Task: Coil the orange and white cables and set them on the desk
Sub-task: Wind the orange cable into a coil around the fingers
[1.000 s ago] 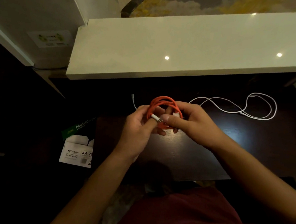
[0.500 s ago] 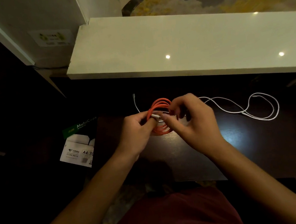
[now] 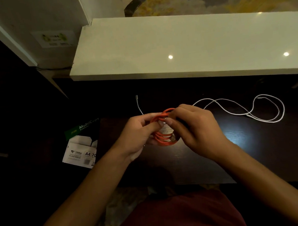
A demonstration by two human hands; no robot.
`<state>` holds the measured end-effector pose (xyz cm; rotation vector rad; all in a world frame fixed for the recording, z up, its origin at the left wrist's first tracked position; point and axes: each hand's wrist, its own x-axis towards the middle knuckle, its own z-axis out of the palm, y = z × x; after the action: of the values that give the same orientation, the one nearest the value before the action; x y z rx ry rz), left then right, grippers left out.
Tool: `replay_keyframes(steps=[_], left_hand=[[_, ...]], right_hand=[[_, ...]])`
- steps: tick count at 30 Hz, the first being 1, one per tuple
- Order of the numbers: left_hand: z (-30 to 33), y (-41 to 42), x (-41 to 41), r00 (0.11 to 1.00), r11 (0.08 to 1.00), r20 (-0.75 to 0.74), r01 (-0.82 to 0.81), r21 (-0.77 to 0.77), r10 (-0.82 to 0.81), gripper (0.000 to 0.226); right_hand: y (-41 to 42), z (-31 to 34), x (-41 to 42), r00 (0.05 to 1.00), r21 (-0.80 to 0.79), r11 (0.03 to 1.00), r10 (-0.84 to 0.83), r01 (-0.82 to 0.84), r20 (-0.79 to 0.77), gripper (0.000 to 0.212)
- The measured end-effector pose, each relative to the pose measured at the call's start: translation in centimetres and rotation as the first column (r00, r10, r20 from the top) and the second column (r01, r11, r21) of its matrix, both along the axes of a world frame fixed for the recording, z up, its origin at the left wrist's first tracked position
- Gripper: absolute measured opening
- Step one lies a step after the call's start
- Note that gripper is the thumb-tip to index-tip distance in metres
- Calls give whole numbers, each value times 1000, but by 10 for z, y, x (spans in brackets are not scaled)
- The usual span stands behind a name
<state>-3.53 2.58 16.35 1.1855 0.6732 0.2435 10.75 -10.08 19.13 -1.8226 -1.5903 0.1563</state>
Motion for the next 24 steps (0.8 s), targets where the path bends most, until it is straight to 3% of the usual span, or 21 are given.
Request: replay_keyframes(steps=[3, 7, 11, 15, 19, 24], left_hand=[[-3, 0, 1, 999, 997, -27, -43, 66, 45, 17], [-2, 6, -2, 999, 995, 43, -25, 93, 21, 15], [6, 5, -1, 995, 992, 99, -22, 128, 9, 19], [12, 3, 1, 994, 987, 107, -42, 155, 25, 14], [13, 3, -3, 991, 994, 136, -27, 106, 13, 21], [13, 2, -10, 986, 996, 146, 75, 54, -83, 40]], right_hand=[[-5, 0, -3, 1000, 41, 999, -10, 9, 26, 17], [-5, 2, -7, 994, -8, 995, -96, 96, 60, 24], [-4, 6, -8, 968, 17, 990, -130, 137, -216, 29], [-3, 6, -8, 809, -7, 965, -225, 263, -543, 24], [0, -3, 2, 720, -220, 969, -233, 115, -653, 15], [-1, -5, 5, 602, -206, 977, -198, 57, -774, 26]])
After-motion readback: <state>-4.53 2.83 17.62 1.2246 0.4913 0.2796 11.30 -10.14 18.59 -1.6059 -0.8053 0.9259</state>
